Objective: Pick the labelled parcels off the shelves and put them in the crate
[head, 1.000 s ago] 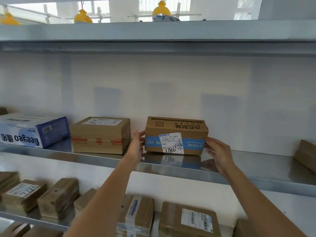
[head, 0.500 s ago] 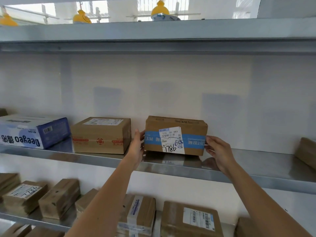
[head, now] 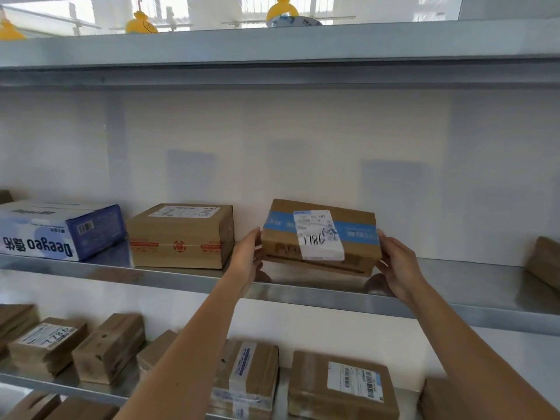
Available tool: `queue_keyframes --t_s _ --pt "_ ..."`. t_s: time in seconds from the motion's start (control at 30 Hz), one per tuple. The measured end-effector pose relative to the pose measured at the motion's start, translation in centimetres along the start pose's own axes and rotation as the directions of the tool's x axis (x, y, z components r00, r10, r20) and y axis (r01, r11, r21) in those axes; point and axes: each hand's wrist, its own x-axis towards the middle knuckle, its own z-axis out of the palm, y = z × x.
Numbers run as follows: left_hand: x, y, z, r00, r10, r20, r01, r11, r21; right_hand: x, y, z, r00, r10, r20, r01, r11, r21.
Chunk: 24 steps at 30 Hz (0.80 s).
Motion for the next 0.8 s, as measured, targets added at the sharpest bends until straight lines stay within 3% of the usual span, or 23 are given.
queue_keyframes --t_s 0.17,0.27,0.4,0.57,0.8 --pt "-0.4 0.0 0.2 1.000 0.023 -0.004 -0.022 0.991 0.134 -0.1 0.0 0.1 0.999 0.003 -0.042 -0.004 1.000 -0.026" --pt "-0.4 0.1 0.1 0.999 -0.038 -0.021 0.042 0.978 0.203 0.0 0.1 0.1 0.998 0.014 -0.061 -0.015 0.999 -0.031" --pt "-0.1 0.1 0.1 0.998 0.005 -0.060 0.002 0.993 0.120 0.3 0.3 0.7 0.996 0.005 -0.092 -0.016 0.994 -0.111" --pt "0.1 -0.1 0.6 0.996 -0.028 -0.086 0.041 0.986 0.160 0.8 1.0 0.5 0.989 0.012 -0.150 -0.045 0.973 -0.225" --pt "-0.6 0.3 1.2 0.990 -0.111 -0.092 0.122 0.985 0.123 0.8 1.5 0.5 0.962 -0.136 -0.237 0.033 0.919 -0.393"
